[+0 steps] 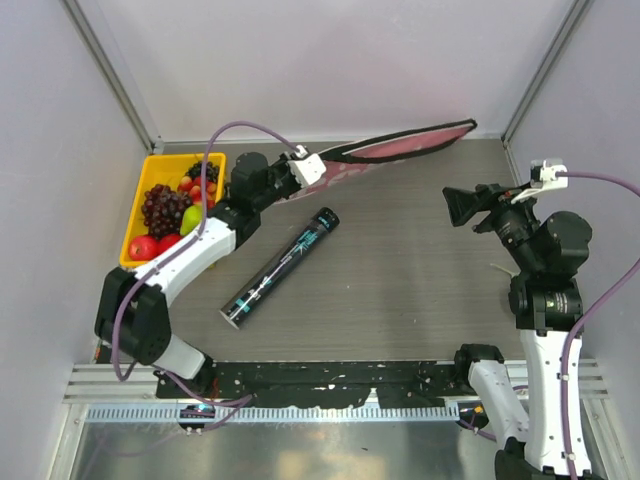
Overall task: Pack up the badminton gear
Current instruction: Place the racket bag at the center of the board.
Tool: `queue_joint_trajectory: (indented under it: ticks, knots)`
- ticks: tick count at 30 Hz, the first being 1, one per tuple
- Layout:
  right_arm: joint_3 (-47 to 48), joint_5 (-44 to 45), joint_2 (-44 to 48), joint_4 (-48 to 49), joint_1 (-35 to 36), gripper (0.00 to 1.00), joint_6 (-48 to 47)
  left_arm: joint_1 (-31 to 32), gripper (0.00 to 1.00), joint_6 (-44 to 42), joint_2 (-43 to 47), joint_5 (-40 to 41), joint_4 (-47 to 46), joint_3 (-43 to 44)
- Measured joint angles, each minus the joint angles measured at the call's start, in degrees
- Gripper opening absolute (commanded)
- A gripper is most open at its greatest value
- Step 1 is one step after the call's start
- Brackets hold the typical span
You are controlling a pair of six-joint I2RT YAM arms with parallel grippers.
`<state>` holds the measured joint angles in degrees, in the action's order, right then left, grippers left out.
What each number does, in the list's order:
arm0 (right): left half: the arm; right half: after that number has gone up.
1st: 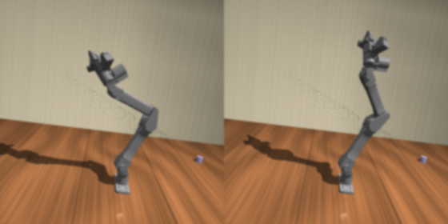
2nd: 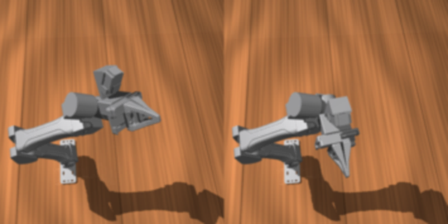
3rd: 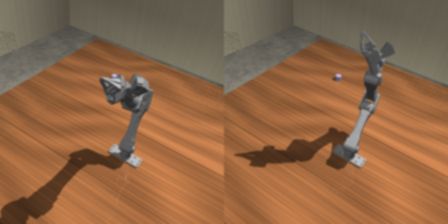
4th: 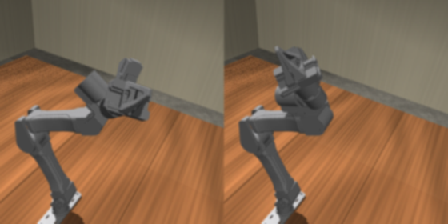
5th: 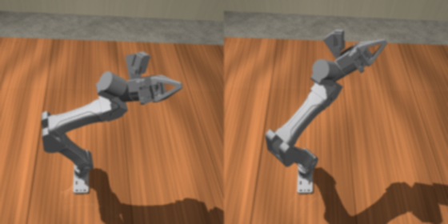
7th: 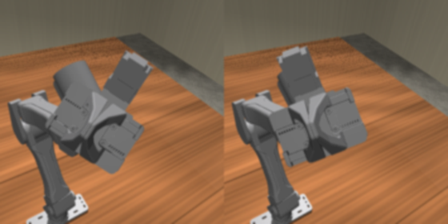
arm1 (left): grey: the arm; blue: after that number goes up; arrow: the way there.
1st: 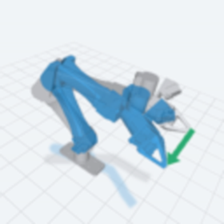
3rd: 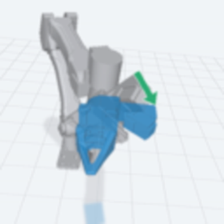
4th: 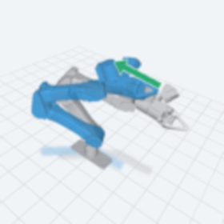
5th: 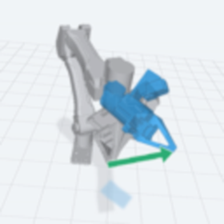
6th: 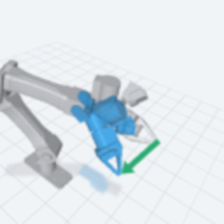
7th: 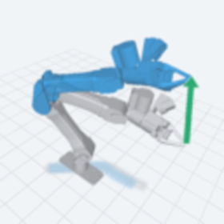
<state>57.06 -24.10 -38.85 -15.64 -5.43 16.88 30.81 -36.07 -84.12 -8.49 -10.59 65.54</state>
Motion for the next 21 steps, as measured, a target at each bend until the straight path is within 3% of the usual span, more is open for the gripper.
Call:
queue_joint_trajectory:
  ticks: [8, 14, 16, 19, 21]
  knots:
    - [0.0, 0.4, -0.3, -0.2, 1.4, 0.81, -0.5, -6.6, 0.0, -4.6, -11.2, -16.7, -9.9, 0.0]
    - [0.0, 1.6, -0.9, -1.6, 2.2, 0.81, -1.8, -8.7, 0.04, -12.3, -16.7, -22.7, -13.3, 1.6]
    - [0.0, 2.1, -0.9, -2.2, 2.3, 0.81, -2.0, -8.9, 0.18, -14.9, -18.6, -23.5, -12.5, 4.3]
    - [0.1, 2.6, -1.1, -2.8, 2.3, 0.82, -2.1, -9.0, 0.52, -17.5, -21.0, -23.9, -13.2, 7.7]
    - [0.5, 2.8, -1.5, -3.3, 2.3, 0.82, -2.2, -9.1, 0.91, -17.7, -21.4, -23.6, -14.7, 7.6]
